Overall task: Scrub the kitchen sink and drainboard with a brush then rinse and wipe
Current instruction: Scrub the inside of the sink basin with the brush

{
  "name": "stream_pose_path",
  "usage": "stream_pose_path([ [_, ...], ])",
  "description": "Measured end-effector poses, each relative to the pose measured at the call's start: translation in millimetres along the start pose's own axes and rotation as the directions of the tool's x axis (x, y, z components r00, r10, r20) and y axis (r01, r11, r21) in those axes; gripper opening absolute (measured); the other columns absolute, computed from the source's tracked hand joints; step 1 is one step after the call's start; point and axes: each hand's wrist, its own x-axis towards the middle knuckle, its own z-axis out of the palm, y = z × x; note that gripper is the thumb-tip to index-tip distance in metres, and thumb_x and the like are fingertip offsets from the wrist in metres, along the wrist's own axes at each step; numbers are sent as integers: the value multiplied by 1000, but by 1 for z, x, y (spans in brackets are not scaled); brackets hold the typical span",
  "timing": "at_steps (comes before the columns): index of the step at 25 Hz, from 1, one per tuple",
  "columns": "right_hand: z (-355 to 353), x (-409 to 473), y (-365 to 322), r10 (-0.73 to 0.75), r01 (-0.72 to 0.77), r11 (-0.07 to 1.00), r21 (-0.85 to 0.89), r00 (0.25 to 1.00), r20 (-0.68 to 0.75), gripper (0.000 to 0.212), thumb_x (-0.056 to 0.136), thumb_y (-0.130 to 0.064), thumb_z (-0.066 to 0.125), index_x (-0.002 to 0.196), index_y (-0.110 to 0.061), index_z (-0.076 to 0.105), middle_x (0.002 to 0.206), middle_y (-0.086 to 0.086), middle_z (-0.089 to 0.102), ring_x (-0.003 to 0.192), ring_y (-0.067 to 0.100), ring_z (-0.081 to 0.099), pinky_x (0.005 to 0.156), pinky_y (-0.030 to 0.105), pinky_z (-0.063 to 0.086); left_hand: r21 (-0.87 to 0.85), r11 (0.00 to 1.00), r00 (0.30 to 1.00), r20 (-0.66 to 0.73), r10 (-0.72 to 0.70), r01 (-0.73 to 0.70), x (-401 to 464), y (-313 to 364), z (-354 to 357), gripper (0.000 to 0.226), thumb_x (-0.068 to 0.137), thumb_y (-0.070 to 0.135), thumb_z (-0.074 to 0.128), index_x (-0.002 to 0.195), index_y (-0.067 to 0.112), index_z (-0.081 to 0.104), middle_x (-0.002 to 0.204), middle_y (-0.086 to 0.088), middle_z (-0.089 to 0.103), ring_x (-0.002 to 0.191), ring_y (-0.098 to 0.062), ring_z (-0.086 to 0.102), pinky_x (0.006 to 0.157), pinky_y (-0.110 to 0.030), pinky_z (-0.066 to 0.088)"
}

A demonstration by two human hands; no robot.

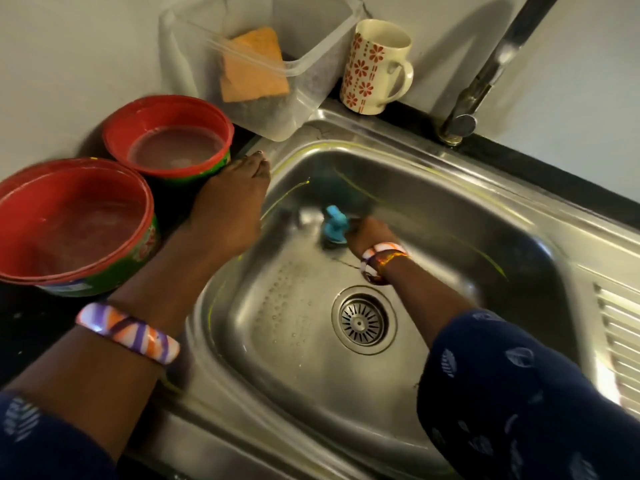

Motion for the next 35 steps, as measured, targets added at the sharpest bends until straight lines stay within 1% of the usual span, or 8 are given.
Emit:
stream_pose_path([
  [8, -65, -63, 146, 497, -496, 868, -24, 868, 4, 32, 88, -20, 59, 109, 3, 66, 110, 22, 65, 97, 28, 62, 79, 34, 45, -5, 1000, 1000, -16, -17, 17, 0, 2, 3, 66, 88, 3, 51, 146, 1, 19, 155, -13, 16, 141, -25, 19, 113, -26, 14],
  [12, -8, -6, 40, 214, -217, 961, 170, 976, 33, 31, 91, -23, 55, 106, 3, 65, 97, 13, 66, 85, 22, 59, 69, 31, 42, -2, 1000, 1000, -12, -28, 28, 1, 3, 2, 67, 88, 4, 51, 146, 2, 18, 155, -13, 15, 142, -24, 19, 113, -26, 14],
  [16, 19, 12, -49, -75, 60, 982, 182, 994, 79, 34, 92, -23, 50, 118, -5, 62, 117, 17, 64, 111, 31, 58, 84, 29, 45, 13, 998, 999, 4, -53, 53, 4, 4, 4, 68, 85, 1, 55, 145, 0, 23, 153, -15, 21, 139, -28, 25, 112, -32, 22],
  [19, -5, -8, 12, -82, 84, 994, -73, 996, 33, 35, 93, -27, 47, 119, -10, 61, 120, 17, 62, 113, 32, 58, 90, 33, 45, 3, 997, 997, 9, -71, 71, 4, 5, 4, 66, 84, 0, 55, 143, -2, 26, 151, -16, 26, 135, -32, 31, 108, -38, 27],
  [24, -62, -35, 145, 256, -232, 901, -367, 966, 18, 36, 88, -25, 52, 118, -7, 62, 123, 17, 61, 113, 31, 58, 90, 32, 46, -27, 995, 995, 14, -97, 97, 5, 6, 9, 69, 81, -3, 56, 143, -2, 25, 152, -17, 22, 137, -34, 27, 109, -40, 25],
  [28, -51, -87, 133, 114, 25, 886, -463, 956, 271, 38, 90, -27, 51, 122, -8, 59, 125, 15, 60, 115, 30, 57, 89, 30, 45, -66, 988, 990, 10, -139, 139, 3, 13, 6, 69, 81, -8, 54, 143, -5, 26, 152, -20, 22, 139, -34, 23, 112, -37, 20],
  [32, -38, -174, 105, -43, 329, 859, -392, 809, 586, 38, 89, -30, 53, 122, -14, 60, 120, 12, 63, 113, 28, 58, 89, 29, 46, -125, 981, 989, 20, -144, 145, -21, 40, -3, 50, 85, -2, 55, 134, -2, 41, 134, -24, 46, 122, -37, 45, 99, -39, 35],
  [35, -51, -193, 106, -141, 474, 672, -569, 836, 530, 38, 90, -37, 50, 122, -20, 59, 120, 8, 62, 112, 27, 59, 89, 31, 48, -265, 964, 951, 287, 113, -34, -63, 92, -7, 47, 90, 20, 58, 135, 13, 47, 137, -10, 51, 124, -26, 49, 102, -33, 39],
])
